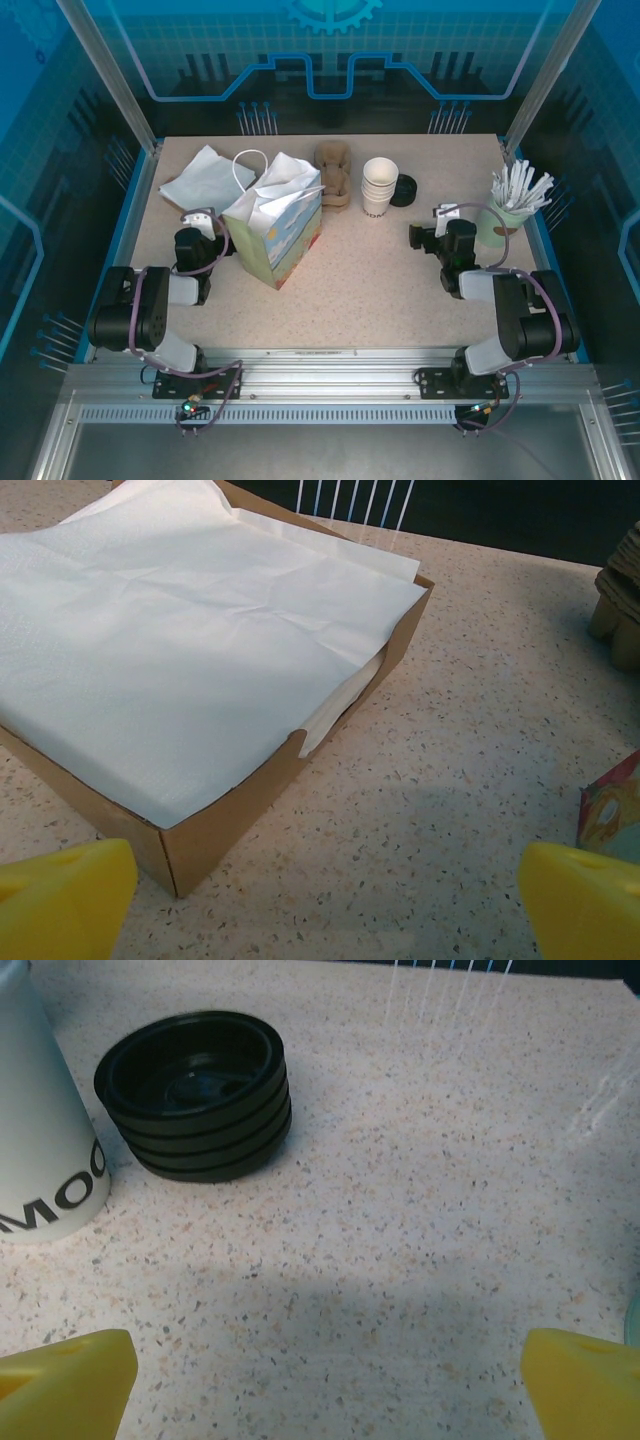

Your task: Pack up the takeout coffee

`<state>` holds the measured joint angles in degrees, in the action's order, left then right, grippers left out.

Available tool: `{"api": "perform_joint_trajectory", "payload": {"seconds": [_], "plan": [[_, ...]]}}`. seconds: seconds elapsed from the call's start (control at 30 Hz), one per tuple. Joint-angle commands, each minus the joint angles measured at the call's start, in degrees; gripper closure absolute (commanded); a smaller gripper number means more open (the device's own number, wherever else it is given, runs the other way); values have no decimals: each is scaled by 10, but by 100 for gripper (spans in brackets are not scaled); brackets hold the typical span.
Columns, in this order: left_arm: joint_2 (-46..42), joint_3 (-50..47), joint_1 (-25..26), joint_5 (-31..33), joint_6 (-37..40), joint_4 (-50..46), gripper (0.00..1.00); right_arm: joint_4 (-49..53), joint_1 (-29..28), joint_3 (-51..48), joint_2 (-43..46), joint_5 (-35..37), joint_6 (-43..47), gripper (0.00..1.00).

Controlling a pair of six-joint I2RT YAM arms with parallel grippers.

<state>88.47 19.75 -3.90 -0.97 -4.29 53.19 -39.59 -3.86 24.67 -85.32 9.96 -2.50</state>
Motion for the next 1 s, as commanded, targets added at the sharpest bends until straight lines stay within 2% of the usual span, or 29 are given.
{"api": "perform_joint_trajectory", "payload": {"seconds": [0.0,0.13,0.8,0.97], "plan": [[2,1,1,-18,14,27,1,-41,1,-4,-2,-6,8,0],[1,16,13,-9,27,0,1,-40,1,-4,-2,-6,9,0],[1,24,22,-1,38,-15,1,-40,-1,-3,-2,-4,10,0],[1,23,22,-1,38,-16,1,-47,-3,-4,-8,-26,23,0]]}}
